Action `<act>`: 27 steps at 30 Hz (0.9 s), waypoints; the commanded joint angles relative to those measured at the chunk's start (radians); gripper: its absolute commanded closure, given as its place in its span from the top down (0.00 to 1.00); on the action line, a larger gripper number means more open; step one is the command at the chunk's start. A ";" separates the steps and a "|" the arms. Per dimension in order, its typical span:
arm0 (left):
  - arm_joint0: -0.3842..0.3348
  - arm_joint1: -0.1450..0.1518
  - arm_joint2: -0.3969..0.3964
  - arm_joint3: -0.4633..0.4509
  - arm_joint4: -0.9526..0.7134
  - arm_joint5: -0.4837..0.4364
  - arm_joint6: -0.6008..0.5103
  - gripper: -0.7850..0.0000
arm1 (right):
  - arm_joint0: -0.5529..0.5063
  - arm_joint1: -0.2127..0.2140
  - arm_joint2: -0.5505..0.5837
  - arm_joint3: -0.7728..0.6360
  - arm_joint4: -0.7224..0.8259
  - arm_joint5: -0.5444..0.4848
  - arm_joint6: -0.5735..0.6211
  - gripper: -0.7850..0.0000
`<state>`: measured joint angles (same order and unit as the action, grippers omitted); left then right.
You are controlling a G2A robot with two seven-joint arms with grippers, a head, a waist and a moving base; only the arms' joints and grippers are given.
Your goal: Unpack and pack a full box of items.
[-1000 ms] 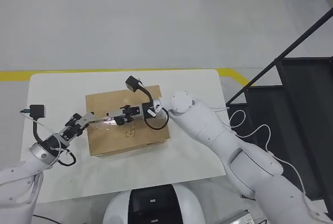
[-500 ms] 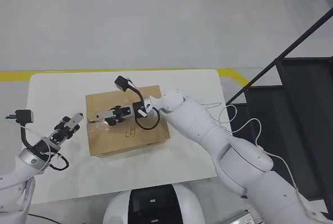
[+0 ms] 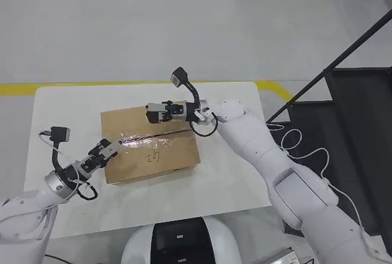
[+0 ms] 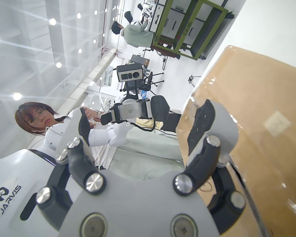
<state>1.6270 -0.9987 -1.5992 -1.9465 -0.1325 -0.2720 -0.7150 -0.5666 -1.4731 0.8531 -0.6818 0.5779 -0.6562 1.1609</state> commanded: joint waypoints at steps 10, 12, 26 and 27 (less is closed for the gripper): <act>-0.164 -0.010 0.111 0.172 -0.012 0.097 0.002 1.00 | -0.339 0.157 0.319 -0.440 -0.032 0.158 0.020 1.00; -0.214 -0.017 0.144 0.219 -0.036 0.112 0.016 1.00 | -0.396 0.174 0.364 -0.512 -0.052 0.190 0.012 1.00; -0.173 -0.011 0.074 0.261 0.022 0.107 0.096 1.00 | -0.523 0.211 0.458 -0.710 -0.074 0.252 -0.037 1.00; -0.159 -0.010 0.056 0.250 0.017 0.100 0.105 1.00 | -0.521 0.211 0.456 -0.709 -0.071 0.249 -0.037 1.00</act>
<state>1.4534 -1.0098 -1.5250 -1.6862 -0.1107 -0.1662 -0.6188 -1.0897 -1.2622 1.3106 -1.3922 0.5039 -0.4045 1.1239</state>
